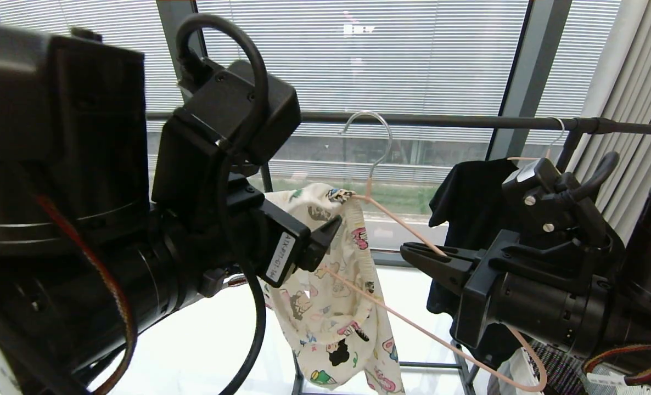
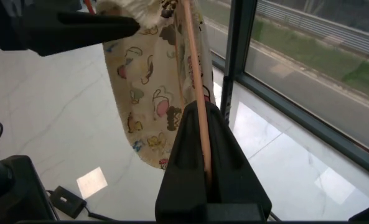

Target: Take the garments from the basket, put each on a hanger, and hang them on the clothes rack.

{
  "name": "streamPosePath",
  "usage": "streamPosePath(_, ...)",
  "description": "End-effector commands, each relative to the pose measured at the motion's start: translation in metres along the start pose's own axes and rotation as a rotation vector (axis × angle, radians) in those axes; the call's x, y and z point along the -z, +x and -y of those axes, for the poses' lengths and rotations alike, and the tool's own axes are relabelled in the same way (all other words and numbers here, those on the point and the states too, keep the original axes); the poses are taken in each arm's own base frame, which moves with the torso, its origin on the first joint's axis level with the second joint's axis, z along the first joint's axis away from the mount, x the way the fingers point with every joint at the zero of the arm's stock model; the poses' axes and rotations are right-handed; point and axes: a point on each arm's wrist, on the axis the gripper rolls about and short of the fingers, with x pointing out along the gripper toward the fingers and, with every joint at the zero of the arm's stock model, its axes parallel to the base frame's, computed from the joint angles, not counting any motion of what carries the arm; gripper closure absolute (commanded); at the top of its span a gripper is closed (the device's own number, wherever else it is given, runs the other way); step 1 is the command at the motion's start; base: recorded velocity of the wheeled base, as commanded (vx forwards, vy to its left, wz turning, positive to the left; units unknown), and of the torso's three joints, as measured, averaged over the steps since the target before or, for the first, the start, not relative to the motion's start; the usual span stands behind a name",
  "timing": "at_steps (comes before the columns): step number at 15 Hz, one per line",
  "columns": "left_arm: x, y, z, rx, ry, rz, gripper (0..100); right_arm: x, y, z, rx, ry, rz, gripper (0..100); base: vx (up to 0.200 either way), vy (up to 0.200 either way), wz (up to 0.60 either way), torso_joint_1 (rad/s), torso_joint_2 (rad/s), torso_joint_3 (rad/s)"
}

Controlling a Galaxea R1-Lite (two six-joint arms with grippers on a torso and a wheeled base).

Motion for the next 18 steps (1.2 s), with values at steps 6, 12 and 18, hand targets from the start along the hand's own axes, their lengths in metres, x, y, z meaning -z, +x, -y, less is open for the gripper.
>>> streamPosePath(6,-0.021,0.0,-0.002,0.017,-0.132,0.063,0,-0.002,-0.001,-0.001,0.0,-0.004,0.007,100,0.0,0.0,0.0,0.0,0.0,0.0)
streamPosePath(12,0.044,-0.049,-0.023,0.128,-0.064,0.026,0,0.004,-0.024,0.007,0.007,-0.039,0.004,100,0.0,0.0,0.0,0.0,0.0,0.0)
streamPosePath(18,0.092,-0.079,-0.032,0.386,0.116,0.096,0,0.023,-0.087,0.008,-0.106,-0.14,-0.003,100,0.0,0.0,0.0,0.0,0.0,0.0)
